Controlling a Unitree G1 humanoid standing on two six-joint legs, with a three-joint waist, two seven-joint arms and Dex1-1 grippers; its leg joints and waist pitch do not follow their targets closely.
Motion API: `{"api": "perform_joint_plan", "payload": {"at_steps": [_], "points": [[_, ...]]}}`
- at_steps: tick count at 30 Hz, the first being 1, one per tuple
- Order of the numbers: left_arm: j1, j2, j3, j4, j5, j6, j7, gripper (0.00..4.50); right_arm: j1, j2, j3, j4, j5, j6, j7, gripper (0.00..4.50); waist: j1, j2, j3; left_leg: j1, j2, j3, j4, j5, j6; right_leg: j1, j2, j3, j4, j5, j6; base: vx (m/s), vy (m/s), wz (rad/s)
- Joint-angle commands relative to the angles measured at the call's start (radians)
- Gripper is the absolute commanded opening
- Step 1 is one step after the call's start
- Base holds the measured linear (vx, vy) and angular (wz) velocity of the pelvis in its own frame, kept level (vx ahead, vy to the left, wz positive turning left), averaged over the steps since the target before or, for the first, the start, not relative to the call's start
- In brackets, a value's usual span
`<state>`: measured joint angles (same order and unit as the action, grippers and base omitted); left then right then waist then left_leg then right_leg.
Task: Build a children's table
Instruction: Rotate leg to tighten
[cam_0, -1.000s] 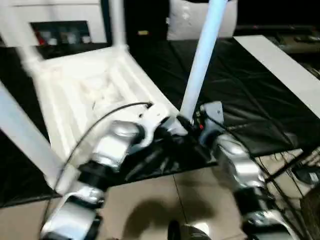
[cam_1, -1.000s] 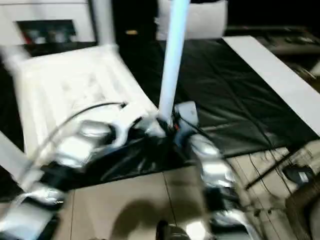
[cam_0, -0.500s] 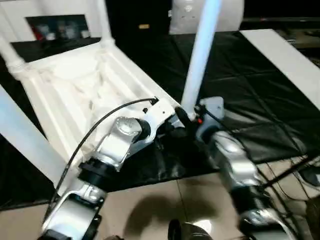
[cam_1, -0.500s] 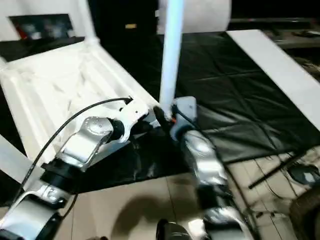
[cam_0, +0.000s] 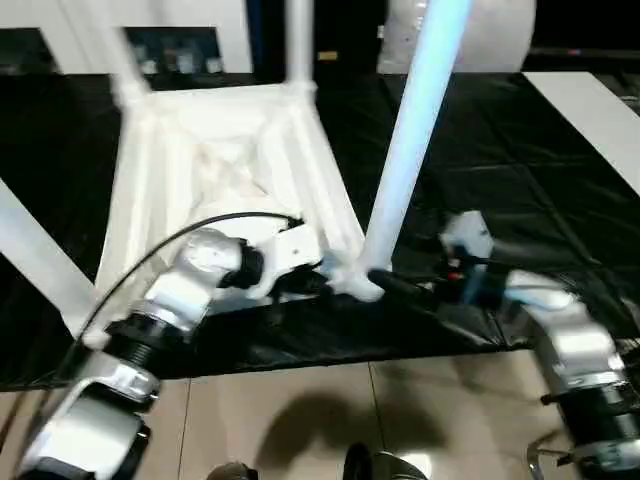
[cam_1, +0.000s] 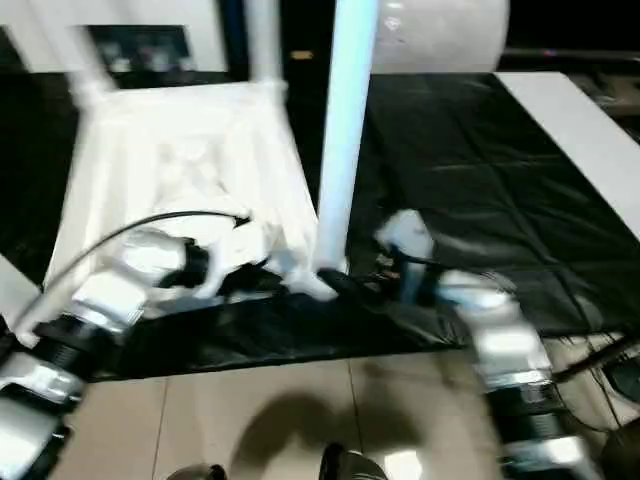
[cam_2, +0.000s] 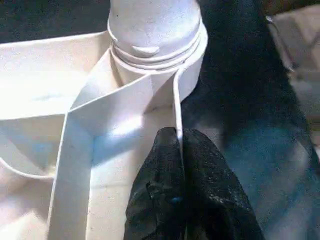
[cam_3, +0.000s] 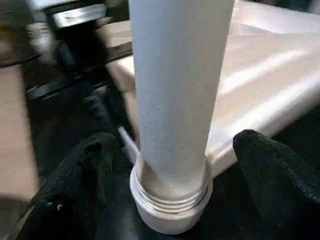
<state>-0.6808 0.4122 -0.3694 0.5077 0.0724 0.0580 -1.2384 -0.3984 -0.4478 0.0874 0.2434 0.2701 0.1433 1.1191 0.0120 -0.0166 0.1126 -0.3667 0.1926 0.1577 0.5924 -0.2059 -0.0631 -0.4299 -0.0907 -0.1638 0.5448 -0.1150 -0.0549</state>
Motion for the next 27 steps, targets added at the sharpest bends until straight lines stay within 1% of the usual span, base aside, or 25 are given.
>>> {"api": "perform_joint_plan", "payload": {"at_steps": [1, 2, 4, 5, 6, 7, 9, 10, 11, 12, 15, 16, 17, 18, 19, 20, 21, 25, 27], "points": [[0.002, 0.005, -0.085, 0.018, 0.022, -0.041, -0.095, 0.0, -0.013, -0.017, 0.028, 0.004, 0.01, -0.004, 0.065, 4.09, -0.003, 0.001, -0.076, 0.003, 0.044, -0.005, -0.064, -0.106, 0.147, 0.082, -0.068, 0.074, -0.048, -0.287, -0.166, 0.0, 0.0, 0.0], [0.0, 0.012, -0.09, 0.02, 0.021, -0.055, -0.121, 0.0, -0.02, -0.024, 0.036, 0.013, 0.008, -0.005, 0.087, 3.82, 0.001, 0.002, -0.078, 0.001, 0.042, -0.006, -0.064, -0.094, 0.149, 0.084, -0.069, 0.073, -0.046, -0.282, -0.172, 0.0, 0.0, 0.0], [-0.002, 0.029, -0.105, 0.02, 0.018, -0.087, -0.176, 0.0, -0.042, -0.025, 0.048, 0.048, -0.003, -0.027, 0.115, 3.74, 0.004, 0.004, -0.078, 0.003, 0.044, -0.005, -0.064, -0.084, 0.146, 0.082, -0.069, 0.074, -0.044, -0.277, -0.176, 0.0, 0.0, 0.0], [-0.004, 0.035, -0.112, 0.019, 0.017, -0.1, -0.194, 0.0, -0.051, -0.026, 0.058, 0.06, -0.006, -0.029, 0.132, 3.69, 0.006, -0.001, -0.077, 0.004, 0.045, -0.002, -0.064, -0.083, 0.145, 0.08, -0.069, 0.076, -0.045, -0.275, -0.178, 0.0, 0.0, 0.0], [-0.011, 0.04, -0.12, 0.026, 0.013, -0.124, -0.221, 0.0, -0.063, -0.03, 0.073, 0.073, -0.006, -0.029, 0.163, 3.69, 0.011, -0.003, -0.078, 0.004, 0.044, -0.001, -0.064, -0.077, 0.145, 0.082, -0.068, 0.076, -0.042, -0.274, -0.177, 0.0, 0.0, 0.0], [-0.011, 0.04, -0.121, 0.027, 0.013, -0.126, -0.222, 0.0, -0.064, -0.03, 0.074, 0.074, -0.006, -0.029, 0.165, 3.57, 0.015, 0.0, -0.077, 0.006, 0.046, 0.0, -0.063, -0.075, 0.145, 0.08, -0.069, 0.077, -0.04, -0.274, -0.179, 0.0, 0.0, 0.0], [-0.019, 0.041, -0.124, 0.035, 0.015, -0.144, -0.243, 0.0, -0.079, -0.029, 0.092, 0.081, 0.001, -0.016, 0.206, 3.35, 0.021, -0.001, -0.076, 0.007, 0.048, 0.002, -0.063, -0.073, 0.144, 0.078, -0.068, 0.077, -0.04, -0.284, -0.175, 0.0, 0.0, 0.0], [-0.023, 0.041, -0.125, 0.04, 0.021, -0.155, -0.248, 0.0, -0.084, -0.028, 0.099, 0.083, 0.001, -0.014, 0.221, 3.3, 0.023, -0.001, -0.076, 0.006, 0.048, 0.002, -0.063, -0.075, 0.143, 0.078, -0.068, 0.077, -0.04, -0.288, -0.174, 0.0, 0.0, 0.0], [-0.023, 0.041, -0.125, 0.04, 0.021, -0.155, -0.248, 0.0, -0.084, -0.028, 0.099, 0.083, 0.001, -0.014, 0.221, 3.24, 0.023, -0.005, -0.076, 0.006, 0.048, 0.002, -0.064, -0.076, 0.143, 0.078, -0.068, 0.077, -0.04, -0.29, -0.172, 0.0, 0.0, 0.0], [-0.03, 0.039, -0.128, 0.047, 0.028, -0.168, -0.253, 0.0, -0.09, -0.026, 0.113, 0.086, -0.001, -0.015, 0.244, 3.12, 0.025, -0.006, -0.076, 0.004, 0.047, 0.002, -0.064, -0.075, 0.138, 0.079, -0.069, 0.078, -0.04, -0.3, -0.166, 0.0, 0.0, 0.0], [-0.047, 0.033, -0.129, 0.067, 0.034, -0.179, -0.251, 0.0, -0.099, -0.02, 0.131, 0.089, 0.003, -0.01, 0.271, 2.78, 0.026, -0.008, -0.075, 0.006, 0.044, 0.005, -0.064, -0.088, 0.13, 0.076, -0.068, 0.08, -0.046, -0.333, -0.155, 0.0, 0.0, 0.0], [-0.05, 0.032, -0.129, 0.071, 0.036, -0.181, -0.248, 0.0, -0.1, -0.02, 0.133, 0.088, 0.003, -0.009, 0.275, 2.78, 0.027, -0.007, -0.076, 0.007, 0.045, 0.005, -0.064, -0.088, 0.129, 0.077, -0.069, 0.08, -0.045, -0.336, -0.154, 0.0, 0.0, 0.0], [-0.05, 0.032, -0.129, 0.071, 0.036, -0.181, -0.248, 0.0, -0.1, -0.02, 0.133, 0.088, 0.003, -0.009, 0.275, 2.67, 0.027, -0.007, -0.076, 0.007, 0.045, 0.005, -0.064, -0.087, 0.128, 0.077, -0.069, 0.08, -0.045, -0.338, -0.152, 0.0, 0.0, 0.0], [-0.057, 0.03, -0.129, 0.084, 0.038, -0.19, -0.245, 0.0, -0.102, -0.021, 0.14, 0.092, 0.005, -0.007, 0.289, 2.46, 0.027, -0.011, -0.077, 0.005, 0.043, 0.006, -0.064, -0.081, 0.128, 0.078, -0.068, 0.08, -0.045, -0.339, -0.149, 0.0, 0.0, 0.0], [-0.059, 0.03, -0.129, 0.088, 0.038, -0.192, -0.246, 0.0, -0.103, -0.022, 0.142, 0.093, 0.005, -0.006, 0.294, 2.46, 0.029, -0.01, -0.077, 0.005, 0.044, 0.005, -0.064, -0.076, 0.128, 0.078, -0.069, 0.081, -0.044, -0.336, -0.148, 0.0, 0.0, 0.0], [-0.061, 0.03, -0.128, 0.092, 0.039, -0.197, -0.247, 0.0, -0.104, -0.021, 0.144, 0.095, 0.005, -0.007, 0.299, 2.36, 0.03, -0.006, -0.078, 0.006, 0.044, 0.005, -0.063, -0.07, 0.13, 0.077, -0.069, 0.08, -0.043, -0.329, -0.151, 0.0, 0.0, 0.0], [-0.062, 0.029, -0.127, 0.097, 0.04, -0.202, -0.249, 0.0, -0.105, -0.021, 0.145, 0.097, 0.005, -0.006, 0.305, 2.36, 0.031, -0.008, -0.079, 0.006, 0.044, 0.006, -0.063, -0.067, 0.13, 0.077, -0.069, 0.08, -0.043, -0.323, -0.152, 0.0, 0.0, 0.0], [-0.067, 0.028, -0.126, 0.112, 0.042, -0.214, -0.249, 0.0, -0.105, -0.023, 0.149, 0.098, 0.011, 0.004, 0.325, 2.01, 0.034, -0.009, -0.079, 0.005, 0.044, 0.006, -0.062, -0.063, 0.133, 0.077, -0.068, 0.08, -0.042, -0.32, -0.152, 0.0, 0.0, 0.0], [-0.068, 0.027, -0.124, 0.121, 0.043, -0.217, -0.247, 0.0, -0.1, -0.027, 0.154, 0.094, 0.012, 0.011, 0.337, 1.98, 0.036, -0.009, -0.081, 0.005, 0.044, 0.007, -0.061, -0.058, 0.134, 0.078, -0.067, 0.079, -0.041, -0.316, -0.154, 0.0, 0.0, 0.0]]}}
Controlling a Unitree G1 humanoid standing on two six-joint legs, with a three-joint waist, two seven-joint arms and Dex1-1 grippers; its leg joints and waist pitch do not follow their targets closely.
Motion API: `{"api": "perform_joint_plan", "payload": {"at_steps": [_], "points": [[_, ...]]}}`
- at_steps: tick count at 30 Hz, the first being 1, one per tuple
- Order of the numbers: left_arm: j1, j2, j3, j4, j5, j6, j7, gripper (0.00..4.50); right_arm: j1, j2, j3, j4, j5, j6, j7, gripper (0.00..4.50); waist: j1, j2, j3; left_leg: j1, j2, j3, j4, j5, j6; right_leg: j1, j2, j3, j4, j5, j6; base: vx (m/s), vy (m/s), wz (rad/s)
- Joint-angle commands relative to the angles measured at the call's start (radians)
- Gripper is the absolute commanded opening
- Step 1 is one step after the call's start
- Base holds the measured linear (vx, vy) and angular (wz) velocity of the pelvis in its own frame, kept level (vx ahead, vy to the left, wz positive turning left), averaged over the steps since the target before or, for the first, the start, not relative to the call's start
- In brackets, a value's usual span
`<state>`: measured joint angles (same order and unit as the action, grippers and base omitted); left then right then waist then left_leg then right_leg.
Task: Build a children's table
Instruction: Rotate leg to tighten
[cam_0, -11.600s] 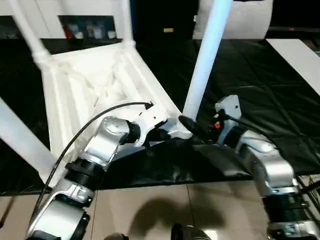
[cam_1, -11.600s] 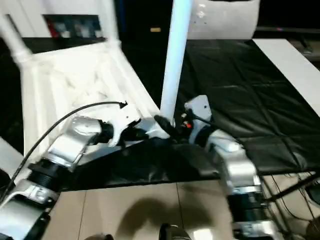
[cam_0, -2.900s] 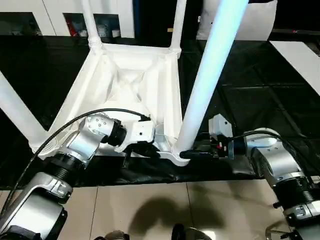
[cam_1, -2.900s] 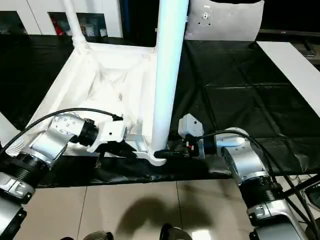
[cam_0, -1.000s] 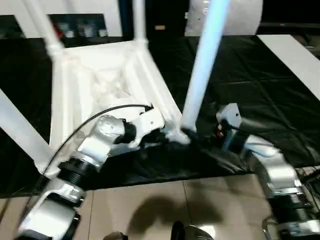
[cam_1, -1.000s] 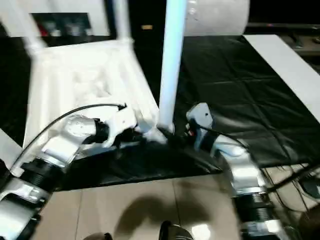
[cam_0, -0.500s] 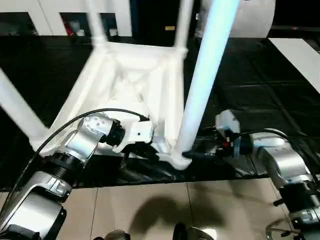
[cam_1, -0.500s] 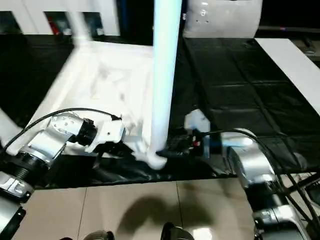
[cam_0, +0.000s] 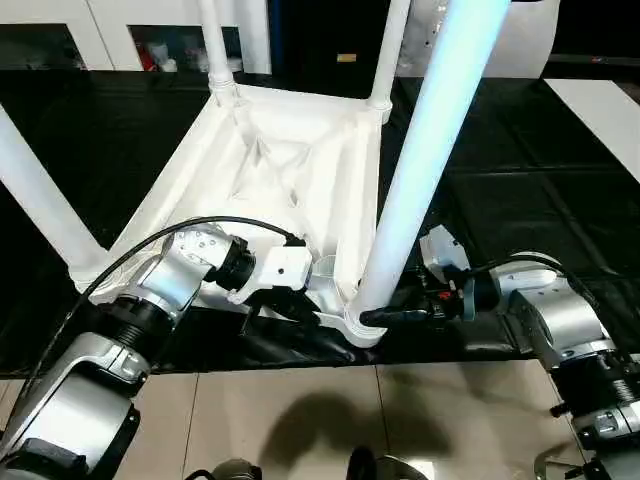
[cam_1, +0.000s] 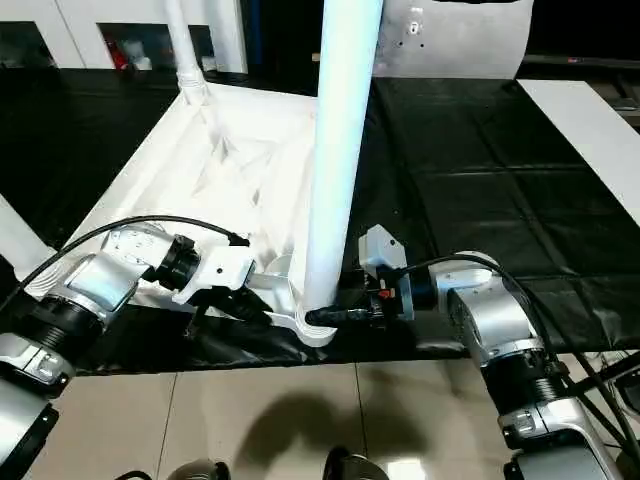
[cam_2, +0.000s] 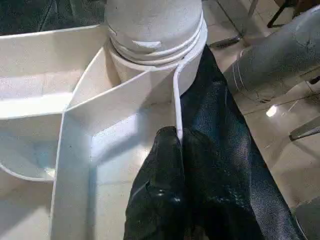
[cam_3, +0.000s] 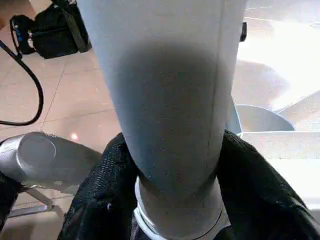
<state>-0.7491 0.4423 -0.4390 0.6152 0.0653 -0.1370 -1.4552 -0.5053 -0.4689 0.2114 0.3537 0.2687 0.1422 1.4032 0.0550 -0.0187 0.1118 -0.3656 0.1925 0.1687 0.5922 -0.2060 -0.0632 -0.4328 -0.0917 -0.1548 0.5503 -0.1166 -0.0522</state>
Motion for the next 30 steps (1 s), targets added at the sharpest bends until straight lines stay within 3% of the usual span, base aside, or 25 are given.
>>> {"api": "perform_joint_plan", "payload": {"at_steps": [1, 3, 7, 10, 13, 15, 16, 18, 19, 20, 21, 22, 23, 24, 25, 26, 27, 28, 29, 30], "points": [[0.003, -0.005, -0.049, 0.016, 0.045, -0.014, -0.026, 0.0, 0.012, -0.008, 0.032, -0.024, 0.016, 0.024, 0.057, 1.96, -0.005, -0.004, -0.082, 0.004, 0.045, -0.005, -0.061, -0.055, 0.132, 0.082, -0.067, 0.07, -0.044, -0.313, -0.158, 0.0, 0.0, 0.0], [0.004, -0.005, -0.047, 0.017, 0.043, -0.009, -0.024, 0.0, 0.014, -0.008, 0.031, -0.028, 0.019, 0.031, 0.057, 1.94, -0.002, -0.006, -0.081, 0.005, 0.045, -0.004, -0.061, -0.059, 0.129, 0.08, -0.067, 0.071, -0.046, -0.318, -0.158, 0.0, 0.0, 0.0], [0.026, -0.014, -0.02, -0.017, 0.01, 0.076, -0.005, 0.0, 0.042, 0.004, 0.024, -0.073, 0.051, 0.125, 0.022, 1.94, 0.002, -0.005, -0.083, 0.006, 0.047, -0.004, -0.06, -0.045, 0.126, 0.081, -0.066, 0.073, -0.04, -0.296, -0.166, 0.0, 0.0, 0.0], [0.038, -0.024, 0.004, -0.05, -0.004, 0.154, 0.036, 0.0, 0.068, 0.029, 0.015, -0.109, 0.056, 0.168, -0.044, 1.94, 0.001, -0.008, -0.081, 0.003, 0.043, -0.004, -0.062, -0.064, 0.109, 0.083, -0.068, 0.072, -0.045, -0.34, -0.153, 0.0, 0.0, 0.0], [0.044, -0.038, 0.026, -0.087, -0.011, 0.246, 0.089, 0.0, 0.074, 0.073, 0.0, -0.117, 0.038, 0.199, -0.153, 1.94, -0.004, -0.006, -0.071, 0.009, 0.034, -0.003, -0.065, -0.127, 0.08, 0.079, -0.066, 0.068, -0.069, -0.474, -0.102, 0.0, 0.0, 0.0], [0.048, -0.047, 0.037, -0.11, -0.017, 0.303, 0.112, 0.0, 0.076, 0.098, -0.008, -0.118, 0.026, 0.202, -0.21, 1.94, -0.014, -0.005, -0.059, 0.023, 0.027, -0.007, -0.065, -0.204, 0.048, 0.071, -0.068, 0.056, -0.097, -0.644, -0.041, 0.0, 0.0, 0.0], [0.051, -0.06, 0.047, -0.13, -0.015, 0.339, 0.147, 0.0, 0.075, 0.126, -0.018, -0.116, 0.007, 0.212, -0.275, 1.94, -0.019, -0.008, -0.058, 0.027, 0.023, -0.007, -0.063, -0.218, 0.043, 0.068, -0.066, 0.05, -0.106, -0.682, -0.02, 0.0, 0.0, 0.0], [0.054, -0.086, 0.062, -0.156, -0.02, 0.396, 0.194, 0.0, 0.072, 0.167, -0.034, -0.11, -0.008, 0.231, -0.36, 1.94, -0.035, -0.007, -0.057, 0.024, 0.022, -0.015, -0.062, -0.229, 0.02, 0.073, -0.066, 0.037, -0.115, -0.722, 0.01, 0.0, 0.0, 0.0], [0.057, -0.109, 0.075, -0.178, -0.017, 0.442, 0.24, 0.0, 0.07, 0.202, -0.046, -0.11, -0.023, 0.248, -0.434, 1.94, -0.05, -0.006, -0.057, 0.015, 0.02, -0.02, -0.061, -0.251, 0.015, 0.081, -0.064, 0.022, -0.123, -0.743, 0.045, -0.052, 0.027, -0.09], [0.056, -0.138, 0.088, -0.198, -0.015, 0.496, 0.29, 0.0, 0.066, 0.242, -0.057, -0.107, -0.042, 0.264, -0.517, 1.94, -0.067, 0.001, -0.061, 0.018, 0.027, -0.024, -0.063, -0.261, 0.013, 0.086, -0.067, 0.014, -0.13, -0.709, 0.044, 0.0, 0.0, 0.0], [0.053, -0.168, 0.102, -0.208, -0.011, 0.542, 0.341, 0.0, 0.064, 0.279, -0.066, -0.105, -0.061, 0.273, -0.595, 1.94, -0.088, 0.012, -0.055, 0.013, 0.043, -0.035, -0.071, -0.31, 0.012, 0.093, -0.066, -0.003, -0.132, -0.676, 0.036, 0.0, 0.0, 0.0], [0.047, -0.189, 0.114, -0.208, -0.008, 0.57, 0.38, 0.0, 0.061, 0.305, -0.072, -0.102, -0.078, 0.277, -0.654, 1.94, -0.098, 0.015, -0.053, 0.011, 0.053, -0.042, -0.075, -0.346, 0.008, 0.099, -0.066, -0.012, -0.13, -0.661, 0.037, -0.042, 0.053, -0.14], [0.039, -0.209, 0.124, -0.203, -0.007, 0.594, 0.417, 0.0, 0.058, 0.334, -0.08, -0.097, -0.088, 0.287, -0.713, 1.94, -0.114, 0.019, -0.054, 0.013, 0.07, -0.053, -0.086, -0.43, 0.006, 0.11, -0.069, -0.016, -0.123, -0.619, 0.04, 0.0, 0.0, 0.0], [0.039, -0.209, 0.124, -0.203, -0.007, 0.594, 0.417, 0.0, 0.058, 0.334, -0.08, -0.097, -0.088, 0.287, -0.713, 1.94, -0.12, 0.022, -0.049, 0.014, 0.079, -0.058, -0.094, -0.475, 0.007, 0.111, -0.069, -0.014, -0.114, -0.597, 0.035, -0.023, 0.05, -0.1], [0.026, -0.23, 0.136, -0.187, -0.002, 0.606, 0.461, 0.0, 0.052, 0.368, -0.092, -0.085, -0.102, 0.294, -0.788, 1.94, -0.13, 0.022, -0.046, 0.018, 0.084, -0.061, -0.104, -0.537, 0.005, 0.108, -0.07, -0.001, -0.1, -0.565, 0.024, 0.0, 0.0, 0.0], [0.011, -0.25, 0.151, -0.163, 0.001, 0.607, 0.509, 0.0, 0.044, 0.4, -0.104, -0.067, -0.115, 0.292, -0.856, 1.94, -0.14, 0.02, -0.043, 0.034, 0.062, -0.053, -0.092, -0.545, -0.001, 0.091, -0.076, -0.003, -0.12, -0.619, 0.019, 0.0, 0.0, 0.0], [-0.009, -0.277, 0.178, -0.132, 0.002, 0.602, 0.581, 0.0, 0.03, 0.437, -0.122, -0.038, -0.13, 0.279, -0.941, 1.94, -0.15, 0.015, -0.04, 0.049, 0.026, -0.039, -0.063, -0.484, -0.002, 0.073, -0.083, -0.026, -0.16, -0.733, 0.039, 0.0, 0.0, 0.0], [-0.015, -0.286, 0.187, -0.122, 0.003, 0.601, 0.604, 0.0, 0.026, 0.449, -0.129, -0.029, -0.135, 0.275, -0.968, 1.94, -0.155, 0.015, -0.041, 0.05, 0.014, -0.034, -0.049, -0.448, 0.0, 0.072, -0.082, -0.043, -0.175, -0.77, 0.058, 0.0, 0.0, 0.0], [-0.029, -0.305, 0.21, -0.102, 0.0, 0.598, 0.658, 0.0, 0.014, 0.479, -0.147, -0.005, -0.136, 0.265, -1.025, 1.93, -0.167, 0.024, -0.041, 0.045, 0.02, -0.035, -0.043, -0.424, 0.009, 0.087, -0.078, -0.071, -0.19, -0.767, 0.09, 0.0, 0.0, 0.0], [-0.031, -0.308, 0.213, -0.1, 0.0, 0.599, 0.665, 0.0, 0.012, 0.485, -0.151, -0.001, -0.136, 0.263, -1.035, 1.93, -0.17, 0.033, -0.044, 0.041, 0.038, -0.044, -0.051, -0.44, 0.014, 0.1, -0.08, -0.072, -0.178, -0.72, 0.091, 0.0, 0.0, 0.0]]}}
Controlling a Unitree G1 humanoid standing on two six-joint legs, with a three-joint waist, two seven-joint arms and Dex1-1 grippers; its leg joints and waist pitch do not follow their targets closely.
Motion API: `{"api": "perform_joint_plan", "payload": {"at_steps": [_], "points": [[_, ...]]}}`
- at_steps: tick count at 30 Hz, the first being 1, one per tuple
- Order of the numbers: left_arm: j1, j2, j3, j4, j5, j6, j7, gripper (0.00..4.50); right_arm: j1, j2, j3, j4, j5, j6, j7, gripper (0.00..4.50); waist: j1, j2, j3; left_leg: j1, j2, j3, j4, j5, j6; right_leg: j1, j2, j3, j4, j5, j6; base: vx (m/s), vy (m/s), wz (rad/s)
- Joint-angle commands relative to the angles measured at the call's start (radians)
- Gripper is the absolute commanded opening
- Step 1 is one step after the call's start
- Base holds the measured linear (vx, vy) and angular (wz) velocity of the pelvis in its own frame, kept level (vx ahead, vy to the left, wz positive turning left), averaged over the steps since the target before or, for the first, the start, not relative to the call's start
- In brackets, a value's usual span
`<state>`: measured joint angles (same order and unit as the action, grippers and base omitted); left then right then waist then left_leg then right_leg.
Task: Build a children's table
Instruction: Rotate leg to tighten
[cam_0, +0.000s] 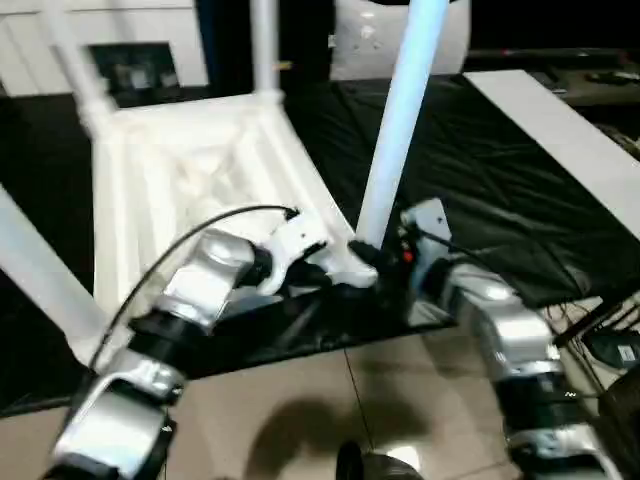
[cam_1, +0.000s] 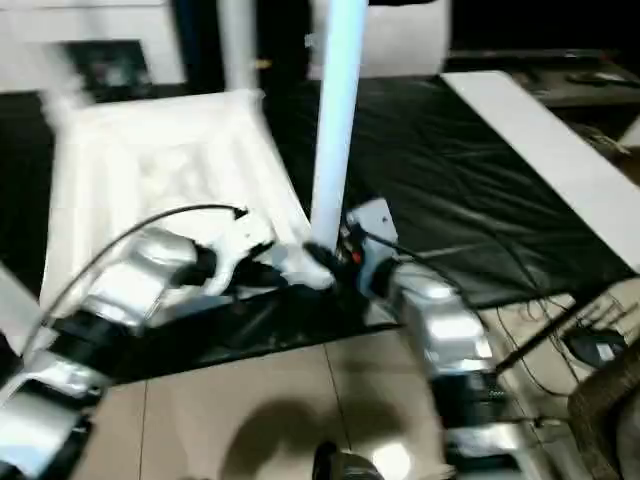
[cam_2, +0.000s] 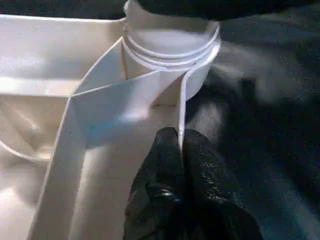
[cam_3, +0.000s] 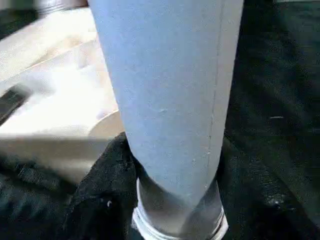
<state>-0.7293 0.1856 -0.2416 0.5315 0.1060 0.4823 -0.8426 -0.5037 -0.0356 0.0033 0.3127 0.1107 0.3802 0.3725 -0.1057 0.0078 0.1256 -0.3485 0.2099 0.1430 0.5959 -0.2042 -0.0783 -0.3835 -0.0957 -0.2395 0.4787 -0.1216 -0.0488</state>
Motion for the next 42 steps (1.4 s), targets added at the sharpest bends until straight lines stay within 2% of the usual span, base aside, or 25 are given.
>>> {"api": "perform_joint_plan", "payload": {"at_steps": [1, 2, 3, 4, 5, 6, 7, 8, 9, 11, 12, 14, 17, 18, 19, 22, 24, 27, 28, 30, 33, 34, 38, 39, 42], "points": [[-0.06, -0.069, 0.033, -0.006, -0.038, -0.019, 0.096, 0.0, -0.004, 0.086, 0.037, 0.064, 0.02, 0.015, -0.065, 1.93, -0.008, 0.012, -0.056, -0.02, 0.083, -0.054, -0.106, -0.526, 0.044, 0.091, -0.072, 0.06, -0.005, -0.556, 0.071, 0.0, 0.0, 0.0], [-0.068, -0.08, 0.042, 0.003, -0.03, -0.026, 0.134, 0.0, -0.027, 0.121, 0.019, 0.098, 0.023, -0.008, -0.116, 1.93, 0.011, 0.021, -0.051, -0.03, 0.121, -0.074, -0.147, -0.6, 0.046, 0.101, -0.068, 0.101, 0.083, -0.436, 0.044, 0.0, 0.0, 0.0], [-0.068, -0.084, 0.043, 0.0, -0.021, -0.02, 0.147, 0.0, -0.037, 0.136, 0.012, 0.11, 0.021, -0.017, -0.132, 1.93, 0.01, -0.025, -0.041, 0.03, 0.049, -0.021, -0.12, -0.65, 0.019, 0.012, -0.056, 0.155, 0.026, -0.422, -0.022, 0.0, 0.0, 0.0], [-0.068, -0.084, 0.043, 0.0, -0.021, -0.02, 0.147, 0.0, -0.037, 0.136, 0.012, 0.11, 0.021, -0.017, -0.132, 1.93, 0.025, -0.043, -0.044, 0.062, -0.029, 0.004, -0.056, -0.517, 0.012, -0.027, -0.059, 0.129, -0.058, -0.692, 0.034, 0.055, -0.063, 0.22], [-0.067, -0.082, 0.042, -0.002, -0.012, -0.022, 0.154, 0.0, -0.045, 0.145, 0.005, 0.118, 0.02, -0.039, -0.139, 1.93, 0.036, -0.059, -0.042, 0.068, -0.096, 0.035, 0.032, -0.274, 0.057, -0.044, -0.075, 0.122, -0.107, -1.02, 0.135, 0.112, -0.04, -0.15], [-0.067, -0.082, 0.042, -0.002, -0.012, -0.022, 0.154, 0.0, -0.045, 0.145, 0.005, 0.118, 0.02, -0.039, -0.139, 2.63, 0.044, -0.044, -0.053, -0.021, -0.072, 0.009, -0.001, -0.172, 0.073, 0.045, -0.098, 0.117, -0.07, -0.991, 0.174, 0.112, -0.04, -0.15], [-0.067, -0.081, 0.041, -0.004, -0.007, -0.022, 0.158, 0.0, -0.05, 0.15, 0.0, 0.122, 0.02, -0.053, -0.143, 2.63, 0.051, -0.027, -0.063, -0.026, -0.056, 0.002, -0.024, -0.141, 0.074, 0.049, -0.093, 0.118, -0.068, -0.923, 0.169, 0.113, 0.007, -0.35], [-0.061, -0.072, 0.033, -0.014, 0.002, -0.026, 0.153, 0.0, -0.051, 0.152, -0.007, 0.118, 0.021, -0.071, -0.138, 2.63, 0.051, -0.021, -0.067, -0.037, -0.036, -0.012, -0.042, -0.133, 0.082, 0.053, -0.088, 0.119, -0.055, -0.814, 0.151, 0.062, 0.017, -0.09], [-0.055, -0.062, 0.027, -0.022, 0.006, -0.028, 0.142, 0.0, -0.051, 0.148, -0.011, 0.113, 0.023, -0.084, -0.128, 2.63, 0.045, -0.009, -0.078, -0.027, 0.011, -0.037, -0.06, -0.088, 0.088, 0.043, -0.075, 0.122, -0.016, -0.465, 0.014, 0.062, 0.017, -0.09], [-0.039, -0.04, 0.013, -0.038, 0.006, -0.04, 0.108, 0.0, -0.037, 0.121, -0.004, 0.088, 0.02, -0.106, -0.087, 2.97, 0.045, -0.011, -0.078, -0.026, 0.014, -0.034, -0.064, -0.072, 0.104, 0.04, -0.066, 0.128, 0.003, -0.329, -0.079, 0.0, 0.0, 0.0], [-0.034, -0.034, 0.008, -0.041, 0.005, -0.048, 0.095, 0.0, -0.031, 0.11, -0.001, 0.079, 0.017, -0.113, -0.073, 3.07, 0.043, -0.02, -0.077, -0.02, 0.005, -0.023, -0.063, -0.111, 0.126, 0.037, -0.062, 0.135, 0.002, -0.34, -0.136, 0.0, 0.0, 0.0], [-0.024, -0.021, -0.001, -0.045, 0.001, -0.068, 0.073, 0.0, -0.02, 0.087, 0.006, 0.063, 0.017, -0.126, -0.044, 3.12, 0.045, -0.019, -0.08, -0.026, 0.002, -0.021, -0.061, -0.091, 0.141, 0.043, -0.065, 0.137, 0.006, -0.334, -0.156, 0.0, 0.0, 0.0], [-0.005, 0.009, -0.016, -0.051, -0.003, -0.088, 0.025, 0.0, 0.006, 0.028, 0.018, 0.03, 0.025, -0.136, 0.028, 3.38, 0.055, -0.016, -0.093, -0.032, 0.008, -0.024, -0.05, 0.051, 0.217, 0.046, -0.067, 0.143, 0.035, -0.148, -0.202, 0.02, 0.002, 0.0], [0.002, 0.024, -0.024, -0.053, -0.004, -0.106, -0.002, 0.0, 0.017, 0.003, 0.025, 0.013, 0.031, -0.143, 0.067, 3.54, 0.058, -0.016, -0.091, -0.032, 0.008, -0.022, -0.049, 0.08, 0.244, 0.043, -0.066, 0.142, 0.037, -0.114, -0.216, 0.0, 0.0, 0.0], [0.019, 0.062, -0.044, -0.06, -0.005, -0.155, -0.067, 0.0, 0.043, -0.058, 0.034, -0.028, 0.048, -0.151, 0.163, 3.57, 0.062, -0.017, -0.089, -0.032, 0.007, -0.022, -0.049, 0.074, 0.253, 0.044, -0.065, 0.14, 0.033, -0.123, -0.214, 0.0, 0.0, 0.0], [0.03, 0.09, -0.058, -0.064, -0.005, -0.19, -0.116, 0.0, 0.059, -0.1, 0.038, -0.055, 0.064, -0.152, 0.231, 3.93, 0.069, -0.018, -0.083, -0.028, 0.009, -0.017, -0.051, 0.027, 0.254, 0.042, -0.066, 0.14, 0.023, -0.203, -0.196, 0.0, 0.0, 0.0], [0.044, 0.131, -0.081, -0.067, -0.003, -0.231, -0.179, 0.0, 0.077, -0.155, 0.04, -0.082, 0.086, -0.146, 0.328, 3.97, 0.076, -0.015, -0.076, -0.024, 0.011, -0.015, -0.056, -0.051, 0.202, 0.039, -0.064, 0.139, 0.007, -0.333, -0.155, 0.0, 0.0, 0.0], [0.056, 0.182, -0.111, -0.062, -0.001, -0.299, -0.265, 0.0, 0.09, -0.224, 0.055, -0.097, 0.101, -0.145, 0.445, 4.37, 0.09, -0.015, -0.074, -0.014, 0.013, -0.014, -0.06, -0.106, 0.156, 0.036, -0.064, 0.137, -0.004, -0.404, -0.132, 0.0, 0.0, 0.0], [0.06, 0.219, -0.136, -0.054, -0.001, -0.358, -0.343, 0.0, 0.093, -0.285, 0.081, -0.089, 0.095, -0.169, 0.538, 4.37, 0.088, -0.025, -0.076, -0.017, 0.013, -0.011, -0.06, -0.104, 0.151, 0.038, -0.063, 0.14, -0.002, -0.399, -0.127, 0.0, 0.0, 0.0], [0.061, 0.247, -0.155, -0.047, -0.004, -0.406, -0.405, 0.0, 0.093, -0.331, 0.101, -0.084, 0.098, -0.181, 0.61, 4.4, 0.097, -0.018, -0.078, -0.012, 0.017, -0.01, -0.06, -0.094, 0.153, 0.035, -0.065, 0.144, 0.003, -0.372, -0.131, 0.0, 0.0, 0.0], [0.057, 0.274, -0.184, -0.035, -0.031, -0.464, -0.537, 0.0, 0.077, -0.385, 0.122, -0.07, 0.143, -0.178, 0.764, 4.4, 0.106, -0.027, -0.083, -0.015, 0.021, -0.003, -0.059, -0.046, 0.172, 0.037, -0.065, 0.147, 0.019, -0.299, -0.158, 0.0, 0.0, 0.0], [0.053, 0.277, -0.19, -0.034, -0.039, -0.469, -0.567, 0.0, 0.071, -0.393, 0.127, -0.064, 0.151, -0.179, 0.796, 4.12, 0.108, -0.026, -0.083, -0.015, 0.021, -0.002, -0.058, -0.043, 0.177, 0.037, -0.066, 0.147, 0.021, -0.294, -0.163, 0.0, 0.0, 0.0], [0.04, 0.285, -0.207, -0.029, -0.051, -0.482, -0.629, 0.0, 0.053, -0.417, 0.151, -0.049, 0.17, -0.162, 0.885, 3.81, 0.119, -0.025, -0.087, -0.01, 0.03, 0.001, -0.056, 0.007, 0.195, 0.033, -0.066, 0.15, 0.034, -0.23, -0.199, 0.0, 0.0, 0.0], [0.032, 0.285, -0.215, -0.021, -0.048, -0.496, -0.639, 0.0, 0.044, -0.421, 0.159, -0.042, 0.176, -0.155, 0.906, 3.81, 0.127, -0.032, -0.087, -0.008, 0.03, 0.005, -0.055, 0.022, 0.202, 0.031, -0.065, 0.151, 0.036, -0.225, -0.201, 0.0, 0.0, 0.0], [0.019, 0.282, -0.226, -0.01, -0.052, -0.523, -0.681, 0.0, 0.019, -0.427, 0.181, -0.026, 0.18, -0.147, 0.956, 3.57, 0.137, -0.033, -0.086, -0.01, 0.027, 0.008, -0.055, 0.009, 0.195, 0.033, -0.068, 0.151, 0.035, -0.253, -0.193, 0.0, 0.0, 0.0]]}}
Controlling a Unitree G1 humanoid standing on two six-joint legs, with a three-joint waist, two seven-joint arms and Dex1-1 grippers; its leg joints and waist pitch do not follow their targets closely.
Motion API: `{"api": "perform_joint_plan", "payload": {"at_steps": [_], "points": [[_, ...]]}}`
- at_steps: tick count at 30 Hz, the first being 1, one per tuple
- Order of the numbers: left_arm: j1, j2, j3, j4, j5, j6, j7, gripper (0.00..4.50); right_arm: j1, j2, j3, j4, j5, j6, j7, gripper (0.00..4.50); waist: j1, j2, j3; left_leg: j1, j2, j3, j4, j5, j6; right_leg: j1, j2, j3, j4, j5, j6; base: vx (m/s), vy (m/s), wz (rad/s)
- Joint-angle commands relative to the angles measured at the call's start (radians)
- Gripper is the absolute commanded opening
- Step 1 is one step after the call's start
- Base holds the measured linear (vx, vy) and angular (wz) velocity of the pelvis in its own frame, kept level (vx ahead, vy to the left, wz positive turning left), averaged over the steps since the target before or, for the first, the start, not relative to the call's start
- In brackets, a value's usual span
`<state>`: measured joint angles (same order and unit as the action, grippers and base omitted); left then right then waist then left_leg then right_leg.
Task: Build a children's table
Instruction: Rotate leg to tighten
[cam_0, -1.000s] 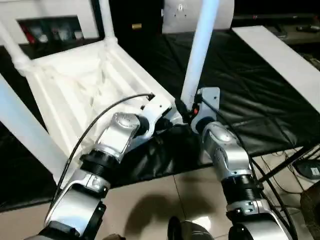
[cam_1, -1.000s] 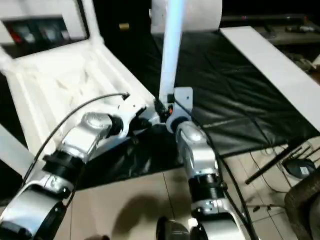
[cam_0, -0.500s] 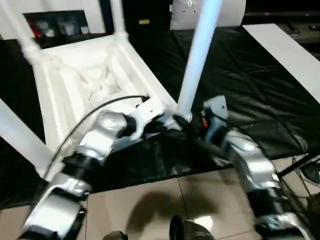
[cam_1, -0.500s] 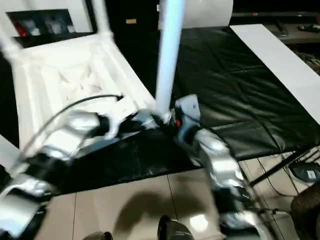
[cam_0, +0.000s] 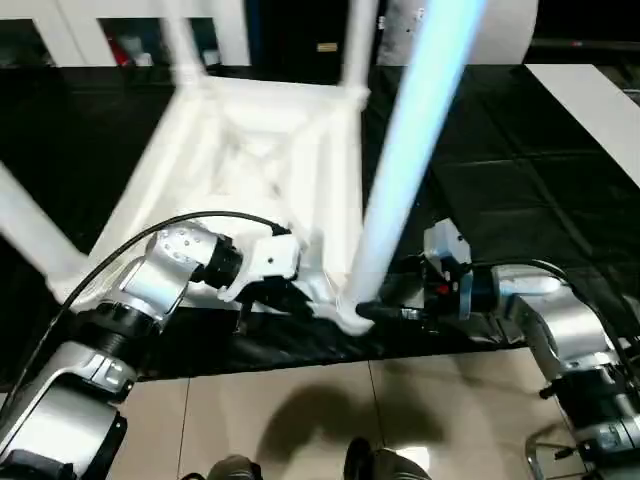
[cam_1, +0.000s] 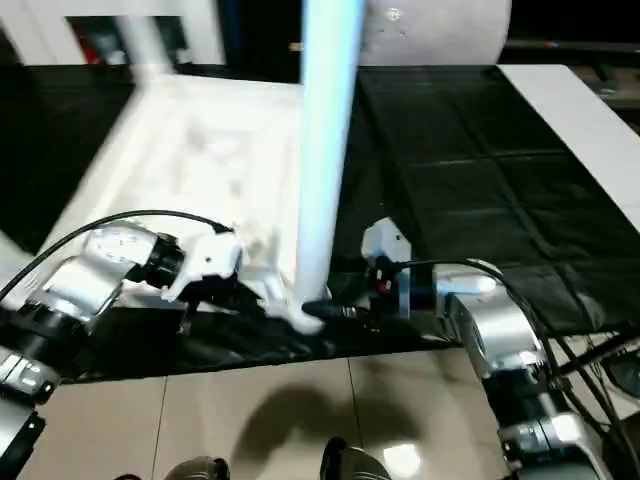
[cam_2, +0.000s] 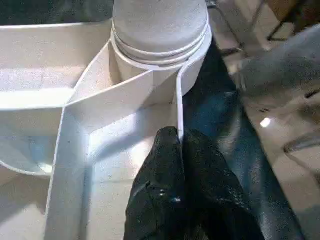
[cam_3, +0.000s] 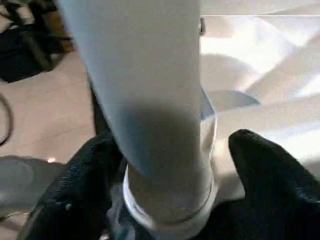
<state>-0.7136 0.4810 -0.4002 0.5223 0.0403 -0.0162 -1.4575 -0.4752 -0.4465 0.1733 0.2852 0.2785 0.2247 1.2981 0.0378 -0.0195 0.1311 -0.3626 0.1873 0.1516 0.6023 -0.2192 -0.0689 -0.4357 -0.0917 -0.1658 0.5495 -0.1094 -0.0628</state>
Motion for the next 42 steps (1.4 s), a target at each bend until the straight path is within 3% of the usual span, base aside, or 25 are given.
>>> {"api": "perform_joint_plan", "payload": {"at_steps": [1, 3, 10, 11, 12, 18, 22, 26, 27, 30, 31, 33, 35, 37, 39, 40, 41, 42], "points": [[0.001, -0.015, -0.066, 0.001, 0.014, -0.03, -0.08, 0.0, -0.015, -0.018, 0.015, 0.004, 0.014, 0.013, 0.046, 3.47, -0.007, -0.008, -0.09, 0.002, 0.05, -0.001, -0.063, 0.017, 0.18, 0.086, -0.072, 0.078, -0.038, -0.279, -0.173, 0.0, 0.0, 0.0], [-0.001, -0.016, -0.07, 0.003, 0.016, -0.038, -0.098, 0.0, -0.022, -0.019, 0.026, 0.008, 0.014, 0.015, 0.071, 3.3, -0.004, -0.007, -0.09, 0.003, 0.048, 0.0, -0.064, -0.003, 0.155, 0.087, -0.073, 0.077, -0.043, -0.326, -0.152, 0.0, 0.0, 0.0], [-0.015, -0.018, -0.076, 0.03, 0.025, -0.066, -0.095, 0.0, -0.041, -0.023, 0.052, 0.028, 0.013, 0.006, 0.128, 2.78, -0.008, -0.02, -0.085, 0.001, 0.043, 0.002, -0.066, -0.04, 0.126, 0.086, -0.07, 0.078, -0.053, -0.403, -0.113, 0.0, 0.0, 0.0], [-0.02, -0.02, -0.074, 0.043, 0.029, -0.073, -0.092, 0.0, -0.045, -0.021, 0.055, 0.029, 0.013, 0.008, 0.14, 2.69, -0.006, -0.016, -0.085, 0.003, 0.042, 0.003, -0.066, -0.044, 0.125, 0.083, -0.069, 0.078, -0.056, -0.417, -0.109, 0.0, 0.0, 0.0], [-0.021, -0.02, -0.073, 0.045, 0.03, -0.075, -0.091, 0.0, -0.046, -0.021, 0.055, 0.029, 0.013, 0.008, 0.143, 2.47, -0.006, -0.017, -0.085, 0.004, 0.043, 0.003, -0.067, -0.045, 0.122, 0.083, -0.07, 0.078, -0.057, -0.418, -0.108, 0.0, 0.0, 0.0], [-0.031, -0.025, -0.07, 0.069, 0.039, -0.09, -0.086, 0.0, -0.051, -0.02, 0.067, 0.035, 0.015, 0.019, 0.17, 2.1, -0.005, -0.019, -0.09, 0.004, 0.045, 0.004, -0.065, -0.02, 0.131, 0.083, -0.068, 0.08, -0.047, -0.371, -0.124, 0.0, 0.0, 0.0], [-0.036, -0.027, -0.068, 0.086, 0.044, -0.096, -0.074, 0.0, -0.044, -0.019, 0.074, 0.03, 0.016, 0.028, 0.18, 2.03, -0.002, -0.016, -0.089, 0.004, 0.044, 0.005, -0.065, -0.021, 0.133, 0.083, -0.068, 0.08, -0.049, -0.375, -0.127, 0.0, 0.0, 0.0], [-0.029, -0.038, -0.044, 0.076, 0.034, -0.032, -0.029, 0.0, -0.016, -0.017, 0.071, -0.016, 0.04, 0.079, 0.165, 2.02, 0.002, -0.018, -0.089, 0.004, 0.045, 0.006, -0.066, -0.025, 0.122, 0.085, -0.067, 0.08, -0.049, -0.39, -0.12, 0.0, 0.0, 0.0], [-0.021, -0.046, -0.026, 0.055, 0.025, 0.03, 0.007, 0.0, 0.004, -0.003, 0.059, -0.049, 0.053, 0.117, 0.121, 2.02, 0.007, -0.009, -0.089, 0.007, 0.046, 0.005, -0.066, -0.021, 0.118, 0.083, -0.068, 0.081, -0.05, -0.39, -0.121, 0.0, 0.0, 0.0], [-0.009, -0.058, -0.004, 0.021, 0.011, 0.098, 0.044, 0.0, 0.019, 0.028, 0.042, -0.072, 0.052, 0.161, 0.033, 2.01, 0.005, -0.015, -0.086, 0.005, 0.042, 0.006, -0.069, -0.053, 0.096, 0.085, -0.067, 0.079, -0.058, -0.441, -0.102, 0.0, 0.0, 0.0], [-0.001, -0.063, 0.003, -0.005, 0.01, 0.144, 0.068, 0.0, 0.028, 0.052, 0.034, -0.082, 0.038, 0.166, -0.028, 2.01, 0.005, -0.013, -0.084, 0.008, 0.041, 0.006, -0.07, -0.068, 0.087, 0.083, -0.068, 0.079, -0.062, -0.469, -0.095, 0.0, 0.0, 0.0], [0.018, -0.087, 0.023, -0.066, 0.007, 0.253, 0.138, 0.0, 0.047, 0.111, 0.023, -0.103, -0.005, 0.169, -0.168, 2.01, -0.006, -0.01, -0.079, 0.012, 0.03, 0.006, -0.07, -0.118, 0.052, 0.079, -0.067, 0.07, -0.084, -0.582, -0.048, 0.0, 0.0, 0.0], [0.022, -0.102, 0.031, -0.08, 0.005, 0.284, 0.165, 0.0, 0.05, 0.13, 0.02, -0.107, -0.015, 0.182, -0.206, 2.01, -0.019, -0.015, -0.077, 0.006, 0.021, 0.004, -0.067, -0.137, 0.045, 0.083, -0.062, 0.058, -0.096, -0.649, 0.0, 0.0, 0.0, 0.0], [0.025, -0.139, 0.049, -0.103, 0.002, 0.352, 0.225, 0.0, 0.051, 0.178, 0.011, -0.111, -0.028, 0.222, -0.291, 2.0, -0.028, -0.013, -0.077, 0.008, 0.021, 0.003, -0.066, -0.145, 0.043, 0.081, -0.06, 0.052, -0.105, -0.665, 0.016, 0.0, 0.0, 0.0], [0.023, -0.198, 0.077, -0.126, 0.002, 0.443, 0.319, 0.0, 0.048, 0.248, -0.004, -0.117, -0.049, 0.265, -0.413, 1.99, -0.061, -0.008, -0.076, 0.006, 0.023, -0.003, -0.063, -0.193, 0.04, 0.087, -0.059, 0.026, -0.124, -0.686, 0.046, -0.029, 0.013, -0.05], [0.019, -0.231, 0.088, -0.138, 0.009, 0.494, 0.371, 0.0, 0.039, 0.291, -0.013, -0.113, -0.064, 0.29, -0.496, 1.99, -0.068, -0.005, -0.072, 0.009, 0.028, -0.005, -0.063, -0.208, 0.037, 0.086, -0.059, 0.02, -0.131, -0.691, 0.05, 0.0, 0.0, 0.0], [0.014, -0.249, 0.095, -0.135, 0.014, 0.509, 0.402, 0.0, 0.029, 0.315, -0.018, -0.098, -0.079, 0.289, -0.546, 1.99, -0.083, 0.01, -0.069, 0.023, 0.039, -0.014, -0.063, -0.266, 0.035, 0.088, -0.063, -0.005, -0.146, -0.698, 0.056, 0.0, 0.0, 0.0], [0.008, -0.279, 0.11, -0.139, 0.023, 0.546, 0.46, 0.0, 0.011, 0.369, -0.045, -0.068, -0.099, 0.296, -0.654, 1.99, -0.102, 0.02, -0.067, 0.026, 0.062, -0.026, -0.072, -0.333, 0.034, 0.098, -0.067, -0.019, -0.144, -0.654, 0.049, 0.0, 0.0, 0.0]]}}
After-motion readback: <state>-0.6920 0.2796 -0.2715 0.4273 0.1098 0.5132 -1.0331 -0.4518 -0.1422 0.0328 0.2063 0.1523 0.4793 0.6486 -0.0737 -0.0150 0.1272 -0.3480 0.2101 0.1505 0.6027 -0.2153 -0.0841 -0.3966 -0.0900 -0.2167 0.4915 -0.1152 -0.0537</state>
